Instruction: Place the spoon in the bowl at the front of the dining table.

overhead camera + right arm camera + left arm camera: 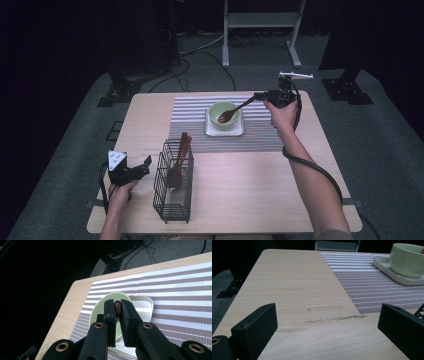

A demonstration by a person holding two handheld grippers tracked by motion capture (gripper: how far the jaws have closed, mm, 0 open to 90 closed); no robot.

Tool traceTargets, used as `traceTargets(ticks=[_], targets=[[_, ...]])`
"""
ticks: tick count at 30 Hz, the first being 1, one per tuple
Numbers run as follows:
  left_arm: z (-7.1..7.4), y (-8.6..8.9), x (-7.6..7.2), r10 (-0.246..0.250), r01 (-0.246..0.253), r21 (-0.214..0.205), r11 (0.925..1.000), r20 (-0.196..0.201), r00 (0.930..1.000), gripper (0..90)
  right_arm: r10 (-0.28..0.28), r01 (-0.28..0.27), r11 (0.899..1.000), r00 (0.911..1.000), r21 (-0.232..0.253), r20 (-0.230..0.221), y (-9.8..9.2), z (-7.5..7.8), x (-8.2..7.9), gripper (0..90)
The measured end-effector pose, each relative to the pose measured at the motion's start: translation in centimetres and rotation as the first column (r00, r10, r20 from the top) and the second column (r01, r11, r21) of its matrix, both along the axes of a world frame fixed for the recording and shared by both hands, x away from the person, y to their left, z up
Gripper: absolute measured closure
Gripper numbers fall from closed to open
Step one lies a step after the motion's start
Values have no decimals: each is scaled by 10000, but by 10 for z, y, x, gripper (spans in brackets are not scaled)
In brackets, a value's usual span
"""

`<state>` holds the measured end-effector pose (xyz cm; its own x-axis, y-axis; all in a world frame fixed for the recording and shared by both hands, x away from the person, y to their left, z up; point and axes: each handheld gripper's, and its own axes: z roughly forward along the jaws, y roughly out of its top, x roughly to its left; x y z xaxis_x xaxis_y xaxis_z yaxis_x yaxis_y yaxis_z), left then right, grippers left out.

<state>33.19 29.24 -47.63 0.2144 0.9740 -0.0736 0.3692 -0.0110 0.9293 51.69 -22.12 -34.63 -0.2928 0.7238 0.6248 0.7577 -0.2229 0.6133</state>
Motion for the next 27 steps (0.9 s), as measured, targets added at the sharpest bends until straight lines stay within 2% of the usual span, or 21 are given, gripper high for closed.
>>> traceTargets(ticks=[10,18,20,27], targets=[[0,0,0,8,-8,-17,10000,-5,10000,17,40,-41,10000,9999,-87,-103,1,-6,3,825],[0,0,0,9,-9,-19,10000,-4,10000,16,28,-29,10000,9997,-23,-252,-2,-14,4,825],[0,0,0,11,-11,-15,10000,-13,10000,17,19,-15,9999,9997,140,-247,-3,-16,5,824],[0,0,0,12,-12,20,10000,-9,10000,17,-14,17,9999,9996,126,-279,-2,-20,7,824]])
